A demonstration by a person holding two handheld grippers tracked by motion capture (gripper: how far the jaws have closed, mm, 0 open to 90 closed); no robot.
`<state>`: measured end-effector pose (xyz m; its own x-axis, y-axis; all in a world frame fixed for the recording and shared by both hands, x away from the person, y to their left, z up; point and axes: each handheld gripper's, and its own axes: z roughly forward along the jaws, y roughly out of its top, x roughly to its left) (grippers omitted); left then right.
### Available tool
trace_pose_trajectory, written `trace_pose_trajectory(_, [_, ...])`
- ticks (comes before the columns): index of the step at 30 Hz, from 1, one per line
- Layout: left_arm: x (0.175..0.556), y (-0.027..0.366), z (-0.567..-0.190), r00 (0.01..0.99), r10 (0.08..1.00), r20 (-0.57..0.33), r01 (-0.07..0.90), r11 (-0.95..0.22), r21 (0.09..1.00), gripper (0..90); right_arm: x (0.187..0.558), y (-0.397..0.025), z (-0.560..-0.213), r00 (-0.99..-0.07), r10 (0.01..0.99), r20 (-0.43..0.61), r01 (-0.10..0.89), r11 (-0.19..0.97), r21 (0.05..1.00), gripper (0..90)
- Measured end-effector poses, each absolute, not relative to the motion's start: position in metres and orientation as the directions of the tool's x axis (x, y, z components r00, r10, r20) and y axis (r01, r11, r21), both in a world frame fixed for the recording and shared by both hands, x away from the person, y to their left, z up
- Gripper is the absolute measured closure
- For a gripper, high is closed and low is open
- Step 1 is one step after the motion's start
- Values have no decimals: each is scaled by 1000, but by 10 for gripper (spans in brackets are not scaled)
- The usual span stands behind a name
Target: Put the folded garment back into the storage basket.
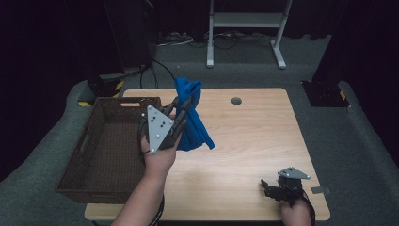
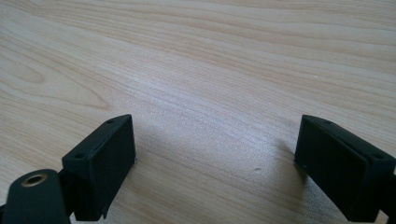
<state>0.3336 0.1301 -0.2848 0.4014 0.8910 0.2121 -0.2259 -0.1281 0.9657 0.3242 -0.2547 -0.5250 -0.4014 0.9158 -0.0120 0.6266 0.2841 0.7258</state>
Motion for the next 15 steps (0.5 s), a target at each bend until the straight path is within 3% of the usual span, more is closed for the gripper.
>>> trace_pose_trajectory(15, [341, 155, -268, 438, 877, 197, -222, -107, 969, 774, 324, -255, -525, -390, 921, -12, 630, 277, 726, 122])
